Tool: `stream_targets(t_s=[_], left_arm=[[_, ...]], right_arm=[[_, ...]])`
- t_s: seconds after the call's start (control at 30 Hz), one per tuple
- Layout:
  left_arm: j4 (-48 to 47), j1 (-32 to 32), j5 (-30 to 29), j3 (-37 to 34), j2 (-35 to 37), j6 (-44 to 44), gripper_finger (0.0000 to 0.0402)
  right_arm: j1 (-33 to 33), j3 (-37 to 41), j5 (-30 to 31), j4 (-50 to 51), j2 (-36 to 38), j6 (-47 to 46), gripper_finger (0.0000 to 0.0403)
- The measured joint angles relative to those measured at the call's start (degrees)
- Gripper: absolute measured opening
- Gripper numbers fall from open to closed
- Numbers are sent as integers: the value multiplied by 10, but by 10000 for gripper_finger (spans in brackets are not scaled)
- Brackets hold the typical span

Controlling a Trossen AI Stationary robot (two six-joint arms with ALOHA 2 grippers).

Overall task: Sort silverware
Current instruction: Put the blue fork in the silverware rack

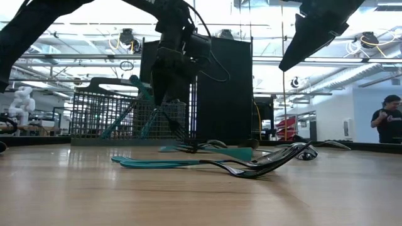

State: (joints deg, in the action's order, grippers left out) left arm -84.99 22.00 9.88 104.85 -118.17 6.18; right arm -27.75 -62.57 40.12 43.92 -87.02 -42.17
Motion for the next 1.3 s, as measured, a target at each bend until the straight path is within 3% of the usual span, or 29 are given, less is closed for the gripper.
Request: stream_targets(t_s=[0.13, 0.3, 0.53, 0.67, 0.87, 1.03, 1.17, 1.3], left_arm=[[4, 0, 4, 20, 0, 40, 1], [73, 0, 35, 61, 19, 55, 1], [184, 0, 145, 69, 89, 67, 0], [262, -11, 221, 25, 149, 68, 0], [384, -40, 272, -109, 254, 73, 0], [683, -78, 268, -330, 362, -18, 0], [917, -94, 147, -498, 442, -101, 0], [1030, -71, 4, -597, 523, -130, 0]], right_arm=[[0, 0, 0, 0, 0, 0, 0], [0, 0, 0, 0, 0, 7, 0], [-10, 0, -12, 19, 0, 10, 0], [-23, 0, -10, 22, 0, 2, 0], [-48, 0, -11, 13, 0, -40, 0], [-73, 0, -12, -4, 0, -79, 0], [-88, 0, -12, -28, 0, -98, 0], [-92, 0, -9, -67, 0, -97, 0]])
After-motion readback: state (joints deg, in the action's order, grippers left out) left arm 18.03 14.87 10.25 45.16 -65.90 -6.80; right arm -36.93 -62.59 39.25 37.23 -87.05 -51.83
